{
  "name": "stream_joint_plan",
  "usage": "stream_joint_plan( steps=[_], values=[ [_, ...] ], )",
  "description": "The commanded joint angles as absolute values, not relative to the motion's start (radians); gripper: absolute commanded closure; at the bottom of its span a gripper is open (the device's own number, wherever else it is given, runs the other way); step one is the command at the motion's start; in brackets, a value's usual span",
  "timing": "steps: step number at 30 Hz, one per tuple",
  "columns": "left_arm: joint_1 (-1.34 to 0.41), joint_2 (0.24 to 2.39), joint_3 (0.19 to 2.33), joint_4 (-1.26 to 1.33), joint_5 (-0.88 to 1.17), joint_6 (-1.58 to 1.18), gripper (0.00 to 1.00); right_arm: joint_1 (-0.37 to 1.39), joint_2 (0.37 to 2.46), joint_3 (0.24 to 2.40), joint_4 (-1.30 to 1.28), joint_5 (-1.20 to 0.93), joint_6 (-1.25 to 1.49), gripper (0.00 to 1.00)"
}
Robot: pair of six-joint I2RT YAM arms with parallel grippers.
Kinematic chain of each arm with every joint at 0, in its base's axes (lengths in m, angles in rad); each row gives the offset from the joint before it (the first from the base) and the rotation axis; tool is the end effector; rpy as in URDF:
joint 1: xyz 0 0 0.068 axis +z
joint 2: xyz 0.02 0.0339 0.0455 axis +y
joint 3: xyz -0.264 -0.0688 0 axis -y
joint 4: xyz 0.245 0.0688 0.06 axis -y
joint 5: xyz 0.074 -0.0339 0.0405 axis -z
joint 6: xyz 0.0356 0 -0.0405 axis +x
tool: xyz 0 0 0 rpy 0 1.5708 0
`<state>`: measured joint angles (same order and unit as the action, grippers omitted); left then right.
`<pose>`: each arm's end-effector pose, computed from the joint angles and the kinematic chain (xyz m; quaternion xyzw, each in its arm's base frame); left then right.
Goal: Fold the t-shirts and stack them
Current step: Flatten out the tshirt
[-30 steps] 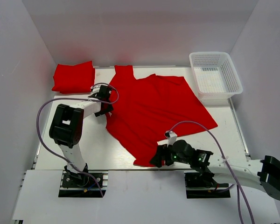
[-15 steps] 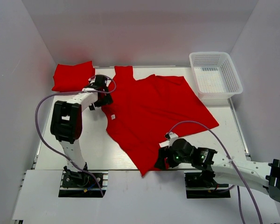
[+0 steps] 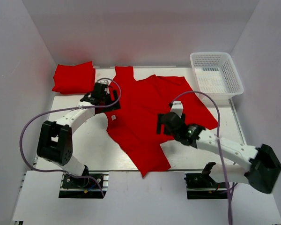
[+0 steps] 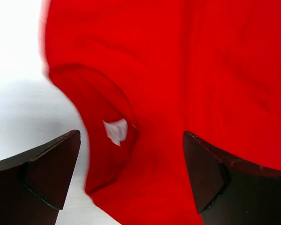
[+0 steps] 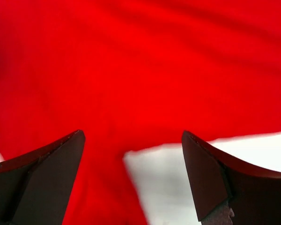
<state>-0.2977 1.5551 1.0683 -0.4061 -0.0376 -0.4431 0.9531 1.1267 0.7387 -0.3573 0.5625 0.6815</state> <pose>0.3151 -0.0953 0.2305 -0.0747 0.9400 -0.1038 0.3163 0.1502 0.1786 0.2441 -0.0088 0.8870 0.1071 0.4491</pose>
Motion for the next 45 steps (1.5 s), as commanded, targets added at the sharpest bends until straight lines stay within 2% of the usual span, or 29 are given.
stream_joint_plan(
  steps=[1,4,10,16,22,27,32,36,40,45],
  values=[
    [-0.347,1.578,1.028,-0.314,0.044,-0.449,0.00,0.856,1.315,0.865,-0.367,0.591,0.597,0.10],
    [-0.391,1.641,1.043,-0.305,0.044,-0.449,0.00,0.743,1.435,0.925,-0.322,0.484,0.558,0.10],
    [-0.423,1.759,1.089,-0.272,0.025,-0.459,0.00,0.546,1.532,0.976,-0.288,0.373,0.483,0.10],
    [-0.400,1.991,1.239,-0.391,-0.050,-0.449,0.00,0.450,1.594,0.945,-0.281,0.284,0.443,0.10],
    [-0.335,2.129,1.397,-0.453,-0.156,-0.450,0.00,0.407,1.632,0.920,-0.275,0.207,0.408,0.10],
    [-0.263,2.291,1.725,-0.589,-0.196,-0.373,0.00,0.413,1.649,0.922,-0.241,0.039,0.371,0.10],
    [-0.193,2.485,2.049,-0.692,-0.147,-0.353,0.00,0.425,1.712,0.966,-0.190,-0.103,0.387,0.10],
    [-0.157,2.496,2.098,-0.678,-0.072,-0.327,0.00,0.466,1.740,0.953,-0.068,-0.192,0.385,0.10],
    [-0.156,2.432,2.077,-0.669,-0.072,-0.318,0.00,0.480,1.675,0.968,-0.023,-0.157,0.361,0.10],
    [-0.179,2.194,1.993,-0.713,-0.126,-0.318,0.00,0.477,1.484,0.968,-0.038,-0.032,0.331,0.10]
  ],
)
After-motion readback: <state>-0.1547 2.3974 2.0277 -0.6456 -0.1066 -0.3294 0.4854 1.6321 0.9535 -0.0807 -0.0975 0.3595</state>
